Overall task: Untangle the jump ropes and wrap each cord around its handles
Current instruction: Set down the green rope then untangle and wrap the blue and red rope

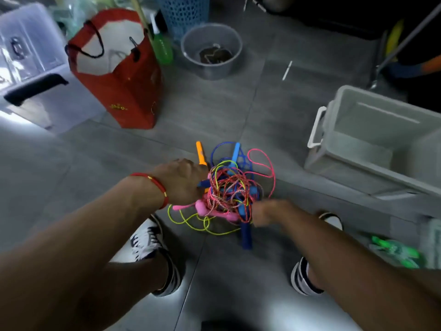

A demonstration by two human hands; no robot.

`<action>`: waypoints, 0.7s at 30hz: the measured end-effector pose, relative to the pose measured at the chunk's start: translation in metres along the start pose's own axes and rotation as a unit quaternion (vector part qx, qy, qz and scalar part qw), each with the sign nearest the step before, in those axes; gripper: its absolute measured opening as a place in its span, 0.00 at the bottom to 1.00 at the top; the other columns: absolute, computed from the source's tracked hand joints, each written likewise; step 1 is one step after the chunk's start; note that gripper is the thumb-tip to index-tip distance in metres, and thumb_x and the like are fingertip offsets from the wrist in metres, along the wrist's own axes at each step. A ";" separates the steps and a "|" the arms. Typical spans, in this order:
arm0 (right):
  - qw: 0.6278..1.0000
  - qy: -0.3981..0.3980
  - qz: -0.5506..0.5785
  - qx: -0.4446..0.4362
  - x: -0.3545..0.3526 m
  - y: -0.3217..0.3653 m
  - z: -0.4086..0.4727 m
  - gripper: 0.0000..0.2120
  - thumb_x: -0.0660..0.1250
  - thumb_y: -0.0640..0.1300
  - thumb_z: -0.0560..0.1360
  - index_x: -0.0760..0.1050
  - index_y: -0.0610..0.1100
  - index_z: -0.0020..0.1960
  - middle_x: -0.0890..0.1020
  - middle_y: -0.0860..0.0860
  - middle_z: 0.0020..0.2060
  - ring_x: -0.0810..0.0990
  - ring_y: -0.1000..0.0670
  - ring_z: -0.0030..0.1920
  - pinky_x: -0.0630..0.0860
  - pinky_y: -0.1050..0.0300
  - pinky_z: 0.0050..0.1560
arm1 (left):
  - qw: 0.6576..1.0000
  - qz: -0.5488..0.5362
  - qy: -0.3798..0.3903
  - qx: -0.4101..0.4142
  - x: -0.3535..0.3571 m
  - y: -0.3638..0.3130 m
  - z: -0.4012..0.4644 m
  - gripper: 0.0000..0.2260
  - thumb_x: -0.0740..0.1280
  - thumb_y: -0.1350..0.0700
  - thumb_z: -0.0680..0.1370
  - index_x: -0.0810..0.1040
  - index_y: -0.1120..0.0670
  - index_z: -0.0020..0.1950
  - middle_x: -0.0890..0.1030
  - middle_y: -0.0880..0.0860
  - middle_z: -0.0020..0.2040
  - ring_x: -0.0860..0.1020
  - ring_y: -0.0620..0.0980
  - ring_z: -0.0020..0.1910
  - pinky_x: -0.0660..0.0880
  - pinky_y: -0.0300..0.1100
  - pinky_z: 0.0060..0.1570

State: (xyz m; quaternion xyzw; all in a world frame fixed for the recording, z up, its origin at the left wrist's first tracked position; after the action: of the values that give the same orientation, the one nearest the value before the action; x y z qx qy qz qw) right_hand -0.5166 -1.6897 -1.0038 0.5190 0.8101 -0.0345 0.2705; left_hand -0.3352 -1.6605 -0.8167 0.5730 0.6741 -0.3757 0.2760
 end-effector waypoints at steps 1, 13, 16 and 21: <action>1.000 0.013 0.018 0.017 0.026 -0.006 0.013 0.16 0.65 0.44 0.78 0.77 0.44 0.65 0.80 0.45 0.62 0.78 0.42 0.62 0.73 0.56 0.59 | 1.000 0.001 0.011 0.004 0.005 0.000 0.000 0.17 0.65 0.49 0.79 0.74 0.52 0.66 0.79 0.58 0.60 0.77 0.60 0.60 0.74 0.47 0.57; 0.912 -0.186 0.365 -0.022 0.075 -0.021 -0.004 0.10 0.73 0.40 0.72 0.76 0.49 0.49 0.81 0.50 0.45 0.79 0.51 0.46 0.76 0.56 0.48 | 0.998 0.006 0.066 0.013 0.017 -0.022 0.013 0.11 0.64 0.49 0.76 0.74 0.52 0.54 0.79 0.54 0.52 0.78 0.57 0.52 0.75 0.45 0.51; 0.897 -0.150 0.410 -0.068 0.034 -0.011 -0.048 0.17 0.71 0.33 0.73 0.67 0.43 0.55 0.75 0.50 0.40 0.74 0.54 0.33 0.72 0.64 0.33 | 0.984 -0.128 0.122 -0.016 0.022 -0.040 0.003 0.08 0.64 0.52 0.79 0.78 0.55 0.54 0.78 0.51 0.41 0.77 0.46 0.33 0.72 0.37 0.38; 0.856 -0.157 0.471 -0.143 -0.038 0.005 -0.154 0.22 0.69 0.36 0.66 0.68 0.42 0.59 0.75 0.42 0.49 0.75 0.51 0.28 0.73 0.58 0.30 | 0.829 -0.507 0.150 -0.181 0.059 -0.045 -0.003 0.19 0.63 0.46 0.81 0.72 0.62 0.60 0.80 0.65 0.54 0.81 0.64 0.46 0.79 0.54 0.40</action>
State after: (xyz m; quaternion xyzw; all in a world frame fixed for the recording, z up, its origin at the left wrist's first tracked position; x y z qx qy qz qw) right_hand -0.5626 -1.6672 -0.8534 0.7821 0.4112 0.1324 0.4491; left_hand -0.3907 -1.6272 -0.8540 0.1402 0.9588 -0.2437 0.0409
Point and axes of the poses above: each hand's wrist, its own z-axis towards the middle knuckle, its own x-axis out of the palm, y = z × x, the point moved 8 cm from there along z, towards the middle knuckle
